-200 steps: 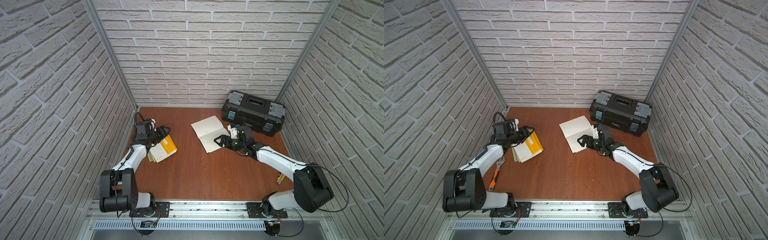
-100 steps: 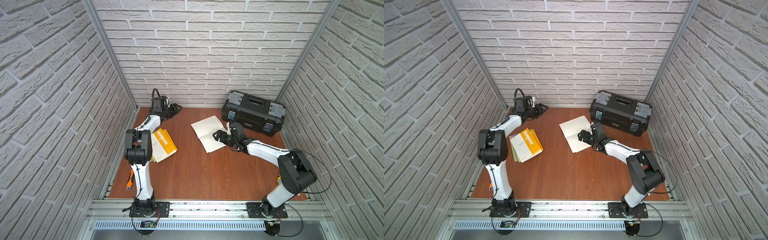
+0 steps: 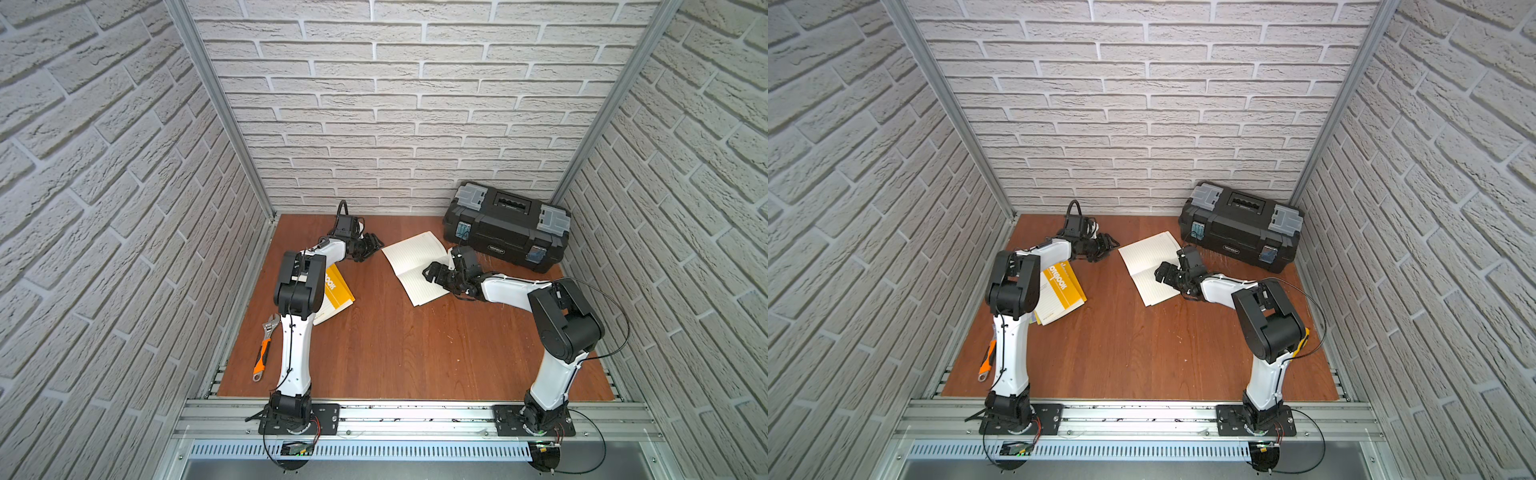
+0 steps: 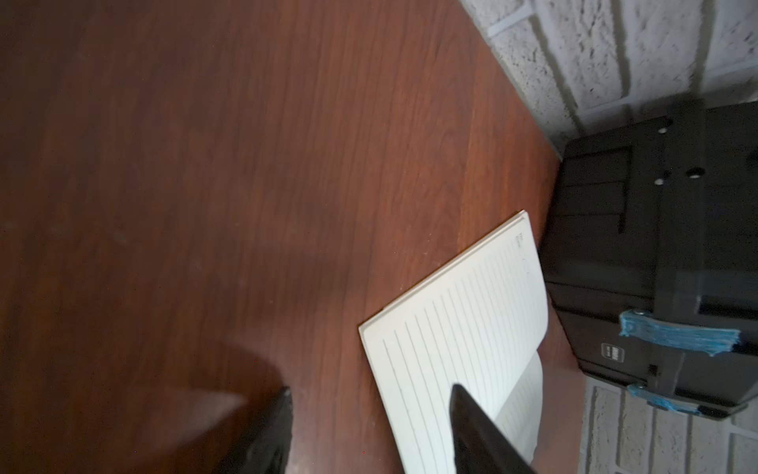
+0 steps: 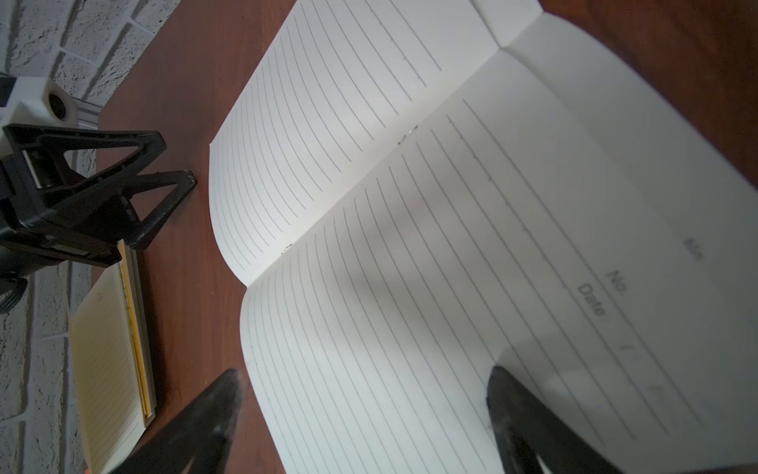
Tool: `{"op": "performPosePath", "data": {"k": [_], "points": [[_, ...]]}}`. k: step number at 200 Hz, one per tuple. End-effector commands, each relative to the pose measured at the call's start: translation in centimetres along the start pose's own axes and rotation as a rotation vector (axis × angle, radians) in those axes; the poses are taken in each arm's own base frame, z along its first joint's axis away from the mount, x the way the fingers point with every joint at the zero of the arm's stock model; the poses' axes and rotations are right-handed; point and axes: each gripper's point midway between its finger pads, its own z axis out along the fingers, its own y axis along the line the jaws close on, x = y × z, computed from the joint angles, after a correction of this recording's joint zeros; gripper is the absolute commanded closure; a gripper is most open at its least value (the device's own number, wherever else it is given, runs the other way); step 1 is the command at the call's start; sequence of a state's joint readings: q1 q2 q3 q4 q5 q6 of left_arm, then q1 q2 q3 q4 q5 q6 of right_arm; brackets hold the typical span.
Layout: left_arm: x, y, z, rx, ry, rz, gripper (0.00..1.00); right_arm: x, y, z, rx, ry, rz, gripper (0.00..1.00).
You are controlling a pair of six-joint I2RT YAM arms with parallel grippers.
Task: Close the notebook
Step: Close the notebook at the center of the board.
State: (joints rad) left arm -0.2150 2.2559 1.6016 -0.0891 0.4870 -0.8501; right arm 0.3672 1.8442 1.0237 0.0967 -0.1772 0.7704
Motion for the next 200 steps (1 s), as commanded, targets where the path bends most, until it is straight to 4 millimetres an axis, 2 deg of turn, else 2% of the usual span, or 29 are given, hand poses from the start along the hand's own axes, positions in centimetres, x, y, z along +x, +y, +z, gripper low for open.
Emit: {"op": "performPosePath", "data": {"k": [1,52,104,200], "points": [[-0.7,-2.2,-0.9,0.084,-0.061,-0.031,0.41,-0.1,0.3,0.3,-0.024,-0.003,-0.01,0.07],[0.7,-3.6,-0.8,0.12,-0.054,-0.086,0.43,1.4,-0.9,1.0,-0.004,0.042,0.002,0.07],[1.7,-3.4,-0.7,0.184,-0.064,-0.206,0.47,2.4,-1.8,1.3,0.008,0.064,0.018,0.07],[2.3,-4.9,1.1,0.257,-0.046,-0.174,0.55,3.2,-2.2,1.4,0.005,0.079,0.031,0.07]]}}
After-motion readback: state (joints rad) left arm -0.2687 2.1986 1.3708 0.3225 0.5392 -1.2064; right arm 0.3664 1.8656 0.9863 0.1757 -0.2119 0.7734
